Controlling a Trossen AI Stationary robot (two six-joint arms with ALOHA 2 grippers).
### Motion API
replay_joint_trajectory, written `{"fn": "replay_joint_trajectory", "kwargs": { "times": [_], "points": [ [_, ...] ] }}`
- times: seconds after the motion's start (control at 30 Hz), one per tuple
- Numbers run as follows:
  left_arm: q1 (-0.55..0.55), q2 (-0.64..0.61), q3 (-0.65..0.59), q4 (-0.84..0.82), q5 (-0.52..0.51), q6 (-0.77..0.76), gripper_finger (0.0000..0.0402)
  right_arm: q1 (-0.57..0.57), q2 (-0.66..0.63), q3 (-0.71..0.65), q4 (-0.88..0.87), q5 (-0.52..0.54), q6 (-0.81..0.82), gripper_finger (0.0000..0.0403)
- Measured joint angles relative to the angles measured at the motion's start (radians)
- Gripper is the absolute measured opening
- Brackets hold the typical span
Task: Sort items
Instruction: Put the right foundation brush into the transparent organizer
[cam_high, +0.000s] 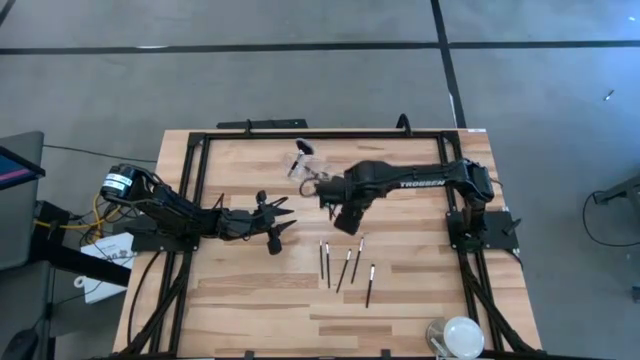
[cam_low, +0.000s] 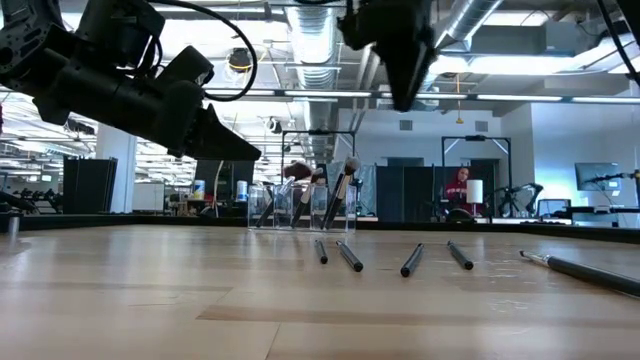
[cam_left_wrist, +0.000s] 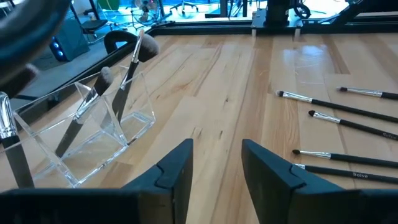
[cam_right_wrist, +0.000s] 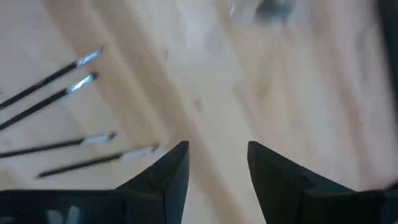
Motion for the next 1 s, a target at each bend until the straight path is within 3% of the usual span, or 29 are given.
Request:
{"fn": "replay_joint_trajectory", "kwargs": {
  "times": [0.37,0.63,0.73,0.83,0.9,1.0],
  "points": [
    [0.000,0.000,0.000,0.000,0.000,0.000,0.0132,0.209,0.000,-0.133,0.026,-0.132,0.404,0.0141],
    [0.000,0.000,0.000,-0.001,0.013,0.000,0.0133,0.302,-0.011,-0.205,-0.094,-0.158,0.509,0.0141],
    [0.000,0.000,0.000,-0.001,0.013,0.000,0.0133,0.318,-0.091,-0.226,-0.074,-0.095,0.507,0.0141],
    [0.000,0.000,0.000,-0.001,0.013,0.000,0.0133,0.346,-0.167,-0.263,-0.065,0.039,0.643,0.0141],
    [0.000,0.000,0.000,-0.001,0.013,0.000,0.0133,0.361,-0.220,-0.325,0.004,0.032,0.757,0.0141],
    [0.000,0.000,0.000,0.000,0.013,0.000,0.0133,0.386,-0.281,-0.447,0.194,-0.058,0.945,0.0141]
  ]
}}
